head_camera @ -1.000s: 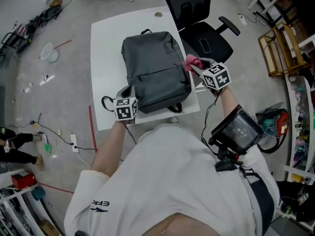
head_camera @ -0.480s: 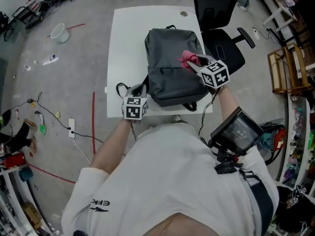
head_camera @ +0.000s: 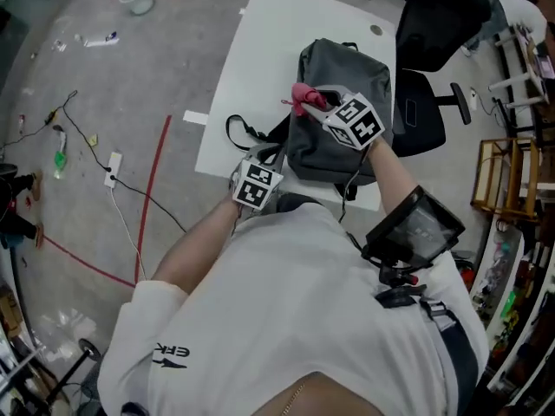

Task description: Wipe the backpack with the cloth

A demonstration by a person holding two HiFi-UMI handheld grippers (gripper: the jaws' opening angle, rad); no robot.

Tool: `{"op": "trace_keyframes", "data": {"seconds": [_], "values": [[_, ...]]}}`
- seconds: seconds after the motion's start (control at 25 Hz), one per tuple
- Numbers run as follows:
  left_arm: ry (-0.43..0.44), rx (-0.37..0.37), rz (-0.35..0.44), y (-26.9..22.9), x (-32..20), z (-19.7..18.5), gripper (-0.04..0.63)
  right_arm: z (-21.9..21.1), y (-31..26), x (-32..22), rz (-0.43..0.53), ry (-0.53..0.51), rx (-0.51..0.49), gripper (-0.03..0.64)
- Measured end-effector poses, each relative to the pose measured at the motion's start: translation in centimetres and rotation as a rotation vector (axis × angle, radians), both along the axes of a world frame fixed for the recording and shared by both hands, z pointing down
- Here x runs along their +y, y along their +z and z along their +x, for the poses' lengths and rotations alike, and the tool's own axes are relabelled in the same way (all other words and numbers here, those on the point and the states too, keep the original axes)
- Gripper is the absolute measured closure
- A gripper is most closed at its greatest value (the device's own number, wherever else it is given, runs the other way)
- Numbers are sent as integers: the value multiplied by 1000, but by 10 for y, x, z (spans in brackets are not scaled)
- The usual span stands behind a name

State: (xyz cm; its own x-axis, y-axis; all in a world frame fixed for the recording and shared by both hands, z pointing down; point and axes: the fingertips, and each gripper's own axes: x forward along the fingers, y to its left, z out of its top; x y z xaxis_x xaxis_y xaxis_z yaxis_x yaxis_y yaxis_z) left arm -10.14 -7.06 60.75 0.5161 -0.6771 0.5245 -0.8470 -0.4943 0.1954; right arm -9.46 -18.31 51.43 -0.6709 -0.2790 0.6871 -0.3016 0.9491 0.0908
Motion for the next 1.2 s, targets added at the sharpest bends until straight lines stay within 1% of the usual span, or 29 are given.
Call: {"op": "trace_keyframes", "data": {"seconds": [0.12,0.24,0.36,0.48,0.6,0.68,0.76,0.84,1.04,1.2], "values": [[-16,24,-20,7,7,11,592,-30,15,14,-45,-147,62,488],[-42,53,-30,10,13,20,592,-49,39,45,-125,-332,162,488],[-69,69,-35,13,15,22,592,-53,67,79,-203,-503,282,488],[-80,75,-47,18,19,21,592,-55,86,105,-258,-613,364,488],[-65,76,-48,19,28,23,592,-59,93,125,-297,-673,413,488],[-57,81,-51,19,33,27,592,-55,102,135,-308,-710,483,488],[-59,85,-53,20,34,30,592,-48,112,138,-295,-738,567,488],[-63,88,-55,21,34,31,592,-44,117,138,-277,-750,620,488],[-64,85,-48,20,33,30,592,-42,118,130,-224,-774,671,488],[-82,97,-47,19,30,29,592,-46,115,112,-225,-760,674,488]]}}
